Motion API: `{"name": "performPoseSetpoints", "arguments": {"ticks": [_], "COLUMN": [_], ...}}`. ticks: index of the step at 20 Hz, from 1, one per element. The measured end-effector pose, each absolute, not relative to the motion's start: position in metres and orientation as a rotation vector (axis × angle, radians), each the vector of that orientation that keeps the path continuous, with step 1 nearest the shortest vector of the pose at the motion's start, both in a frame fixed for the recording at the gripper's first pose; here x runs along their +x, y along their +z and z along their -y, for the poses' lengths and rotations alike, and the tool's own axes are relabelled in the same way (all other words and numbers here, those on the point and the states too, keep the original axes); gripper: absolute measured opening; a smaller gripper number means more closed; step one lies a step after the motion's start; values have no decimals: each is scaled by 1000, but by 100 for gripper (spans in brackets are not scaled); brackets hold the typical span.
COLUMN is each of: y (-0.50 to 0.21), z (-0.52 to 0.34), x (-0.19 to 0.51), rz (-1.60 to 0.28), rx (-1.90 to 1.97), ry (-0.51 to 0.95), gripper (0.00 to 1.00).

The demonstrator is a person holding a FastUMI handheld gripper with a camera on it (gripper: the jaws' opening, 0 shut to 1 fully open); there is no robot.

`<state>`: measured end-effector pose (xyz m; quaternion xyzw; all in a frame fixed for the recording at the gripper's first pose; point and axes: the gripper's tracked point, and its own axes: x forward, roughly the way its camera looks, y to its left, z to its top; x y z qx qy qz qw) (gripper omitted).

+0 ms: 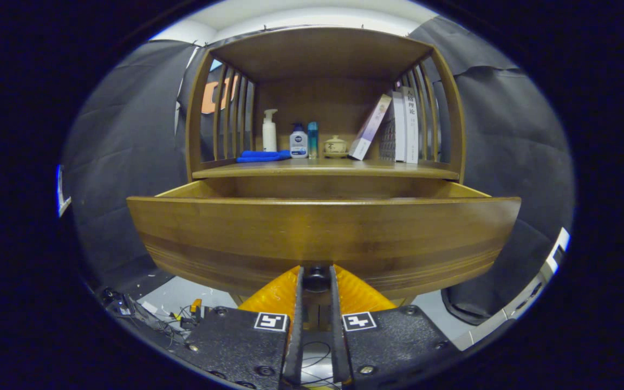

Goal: Pull open the drawer, take out the items inside it, and place them on the countertop above the cabinet.

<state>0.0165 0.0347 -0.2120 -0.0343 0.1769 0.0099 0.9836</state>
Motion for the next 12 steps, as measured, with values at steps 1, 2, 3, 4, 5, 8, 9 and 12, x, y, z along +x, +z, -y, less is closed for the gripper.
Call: {"name": "performPoseSetpoints", "arguments": {"ticks": [1,2,3,4,5,8,9,12], "y": [-214,-217,-218,-216,-218,-220,-220,-216], "z": [-34,-34,-33,-35,-34,-37,-36,-34], "x": [11,5,0,-4,-8,-11,-11,-13], "rz": [-361,-369,-371,-362,-368,-373,-376,-379], "rx": [-67,-64,-58,-59,-71,-61,-54,-60], "ry": [22,22,26,29,31,31,23,1], "gripper": [24,24,24,24,24,24,24,30]}}
